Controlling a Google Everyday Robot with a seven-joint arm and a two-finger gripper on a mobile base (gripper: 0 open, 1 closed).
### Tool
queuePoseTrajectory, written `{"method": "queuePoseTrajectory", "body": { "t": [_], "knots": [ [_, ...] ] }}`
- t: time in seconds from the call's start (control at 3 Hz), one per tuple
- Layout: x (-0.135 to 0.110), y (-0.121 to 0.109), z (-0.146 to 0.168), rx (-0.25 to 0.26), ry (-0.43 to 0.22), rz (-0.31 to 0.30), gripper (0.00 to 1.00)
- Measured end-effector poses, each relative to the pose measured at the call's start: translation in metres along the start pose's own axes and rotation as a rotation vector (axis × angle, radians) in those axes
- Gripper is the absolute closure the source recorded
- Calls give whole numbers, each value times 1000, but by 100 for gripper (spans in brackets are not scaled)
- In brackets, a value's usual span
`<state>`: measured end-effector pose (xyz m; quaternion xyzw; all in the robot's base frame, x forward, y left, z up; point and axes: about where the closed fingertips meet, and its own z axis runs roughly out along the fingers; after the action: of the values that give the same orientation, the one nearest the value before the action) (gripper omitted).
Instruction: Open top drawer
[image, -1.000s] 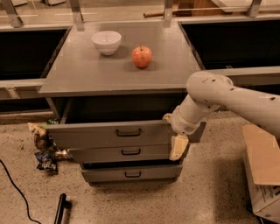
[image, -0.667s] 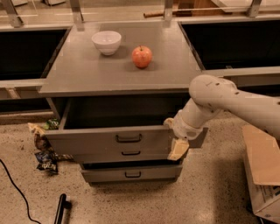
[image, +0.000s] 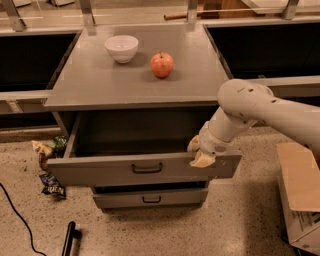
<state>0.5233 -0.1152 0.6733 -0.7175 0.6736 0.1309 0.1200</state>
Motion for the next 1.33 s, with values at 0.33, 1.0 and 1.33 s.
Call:
{"method": "queuePoseTrajectory", "body": {
  "t": [0.33, 1.0, 1.33],
  "knots": [
    [-2, 0, -6, 1, 0, 0, 100],
    [-3, 0, -7, 1, 1, 0, 81],
    [-3, 0, -7, 1, 1, 0, 57]
  ]
}}
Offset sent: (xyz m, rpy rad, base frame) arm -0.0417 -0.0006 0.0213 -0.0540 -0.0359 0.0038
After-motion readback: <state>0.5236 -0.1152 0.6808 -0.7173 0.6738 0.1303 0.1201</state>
